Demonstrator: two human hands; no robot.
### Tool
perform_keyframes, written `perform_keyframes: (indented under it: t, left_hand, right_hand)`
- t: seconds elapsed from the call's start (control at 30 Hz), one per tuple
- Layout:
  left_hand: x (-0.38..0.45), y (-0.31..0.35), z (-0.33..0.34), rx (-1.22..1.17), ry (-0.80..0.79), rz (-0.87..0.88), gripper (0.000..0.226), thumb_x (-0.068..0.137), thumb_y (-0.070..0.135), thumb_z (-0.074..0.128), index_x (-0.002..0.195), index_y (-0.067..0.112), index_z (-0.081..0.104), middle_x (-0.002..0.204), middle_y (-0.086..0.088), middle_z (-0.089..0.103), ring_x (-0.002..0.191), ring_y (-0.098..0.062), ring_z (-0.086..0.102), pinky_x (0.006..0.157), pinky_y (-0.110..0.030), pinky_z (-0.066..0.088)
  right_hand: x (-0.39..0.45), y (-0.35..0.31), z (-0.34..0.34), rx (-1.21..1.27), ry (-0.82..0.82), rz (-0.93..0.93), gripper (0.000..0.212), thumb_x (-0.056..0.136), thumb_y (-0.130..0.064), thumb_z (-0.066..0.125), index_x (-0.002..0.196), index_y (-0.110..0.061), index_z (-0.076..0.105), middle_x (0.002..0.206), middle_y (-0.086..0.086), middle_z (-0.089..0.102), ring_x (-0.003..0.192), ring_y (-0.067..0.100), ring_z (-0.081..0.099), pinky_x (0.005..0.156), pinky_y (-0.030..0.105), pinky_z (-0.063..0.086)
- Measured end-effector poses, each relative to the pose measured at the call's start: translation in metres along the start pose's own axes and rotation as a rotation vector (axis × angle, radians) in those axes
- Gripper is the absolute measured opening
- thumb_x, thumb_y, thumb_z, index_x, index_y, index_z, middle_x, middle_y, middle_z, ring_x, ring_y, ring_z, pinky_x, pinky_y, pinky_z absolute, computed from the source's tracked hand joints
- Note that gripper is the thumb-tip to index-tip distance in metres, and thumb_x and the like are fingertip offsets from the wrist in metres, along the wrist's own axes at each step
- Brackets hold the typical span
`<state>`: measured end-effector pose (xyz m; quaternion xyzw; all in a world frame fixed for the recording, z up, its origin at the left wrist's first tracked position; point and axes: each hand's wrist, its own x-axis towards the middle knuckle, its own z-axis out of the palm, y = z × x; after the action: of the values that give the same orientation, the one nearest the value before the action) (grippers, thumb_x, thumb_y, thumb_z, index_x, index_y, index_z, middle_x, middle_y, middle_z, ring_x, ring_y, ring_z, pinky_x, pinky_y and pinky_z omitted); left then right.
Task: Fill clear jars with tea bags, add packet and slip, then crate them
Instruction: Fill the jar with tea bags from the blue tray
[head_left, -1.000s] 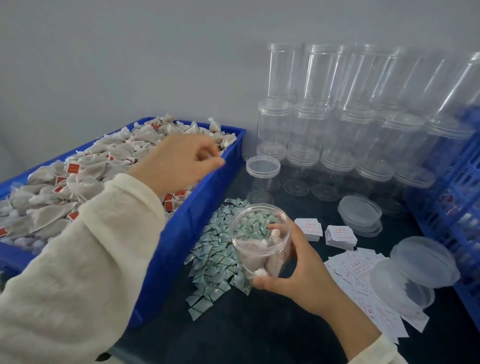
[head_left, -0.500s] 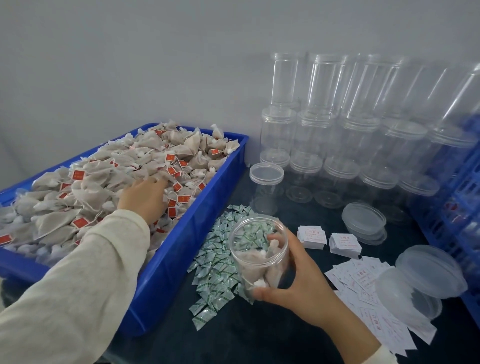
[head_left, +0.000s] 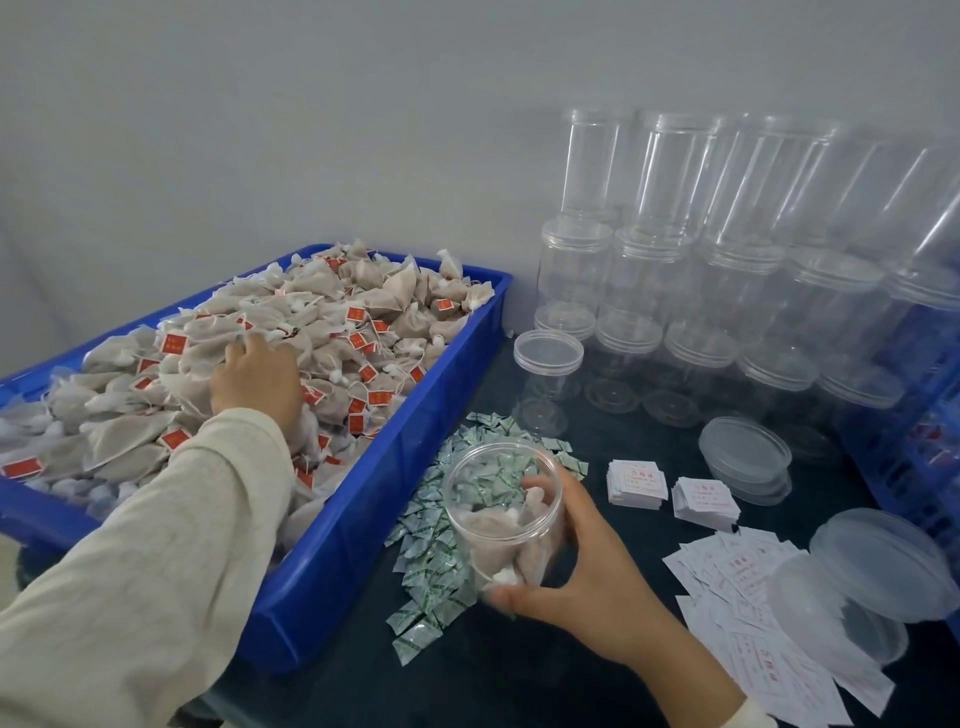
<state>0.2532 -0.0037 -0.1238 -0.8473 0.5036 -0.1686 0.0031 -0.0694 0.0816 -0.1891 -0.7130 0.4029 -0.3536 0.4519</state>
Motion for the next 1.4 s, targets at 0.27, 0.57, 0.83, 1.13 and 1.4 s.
perform_keyframes:
  t: [0.27, 0.57, 0.83, 1.13, 1.4]
  left_hand:
    - [0.016, -0.006, 0.0, -0.053, 0.03, -0.05, 0.024, 0.089, 0.017, 0.063, 0.111, 0.007, 0.061, 0.112, -0.014, 0.061, 0.108, -0.031, 0.056, 0.082, -0.038, 0.052]
    - [0.005, -0.005, -0.01, -0.458, 0.311, 0.087, 0.021, 0.094, 0.019, 0.057, 0.109, 0.007, 0.063, 0.106, -0.011, 0.064, 0.102, -0.03, 0.055, 0.083, -0.04, 0.046]
    - [-0.021, 0.006, -0.051, -0.658, 0.401, 0.333, 0.024, 0.094, 0.014, 0.057, 0.116, 0.008, 0.062, 0.11, -0.007, 0.063, 0.092, -0.022, 0.06, 0.079, -0.028, 0.044]
    - [-0.067, 0.018, -0.13, -1.117, 0.043, 0.625, 0.027, 0.083, 0.02, 0.073, 0.101, 0.039, 0.064, 0.098, 0.018, 0.066, 0.086, -0.002, 0.066, 0.075, -0.014, 0.052]
    - [-0.1, 0.026, -0.126, -1.338, -0.349, 0.833, 0.028, 0.083, 0.008, 0.071, 0.09, 0.035, 0.068, 0.097, 0.009, 0.067, 0.085, -0.01, 0.07, 0.07, -0.017, 0.055]
  right_hand:
    - [0.003, -0.001, 0.003, -0.04, -0.005, 0.006, 0.11, 0.054, -0.053, 0.09, 0.139, -0.062, 0.02, 0.14, -0.034, 0.038, 0.129, -0.013, 0.037, 0.102, 0.018, 0.039]
    - [0.006, 0.001, 0.008, -0.032, -0.035, 0.007, 0.109, 0.053, -0.046, 0.091, 0.134, -0.069, 0.021, 0.136, -0.036, 0.04, 0.126, -0.014, 0.039, 0.093, 0.004, 0.04]
    - [0.016, -0.007, 0.02, 0.01, -0.082, 0.007, 0.112, 0.052, -0.041, 0.094, 0.134, -0.067, 0.022, 0.134, -0.038, 0.041, 0.125, -0.014, 0.041, 0.093, 0.004, 0.041]
    - [0.016, -0.012, 0.023, -0.022, -0.066, 0.003, 0.115, 0.051, -0.047, 0.093, 0.139, -0.061, 0.019, 0.137, -0.036, 0.039, 0.128, -0.011, 0.041, 0.107, 0.024, 0.042]
    - [0.01, -0.013, 0.015, 0.007, -0.046, -0.032, 0.109, 0.058, -0.042, 0.089, 0.145, -0.048, 0.023, 0.137, -0.032, 0.042, 0.128, -0.009, 0.041, 0.104, 0.016, 0.04]
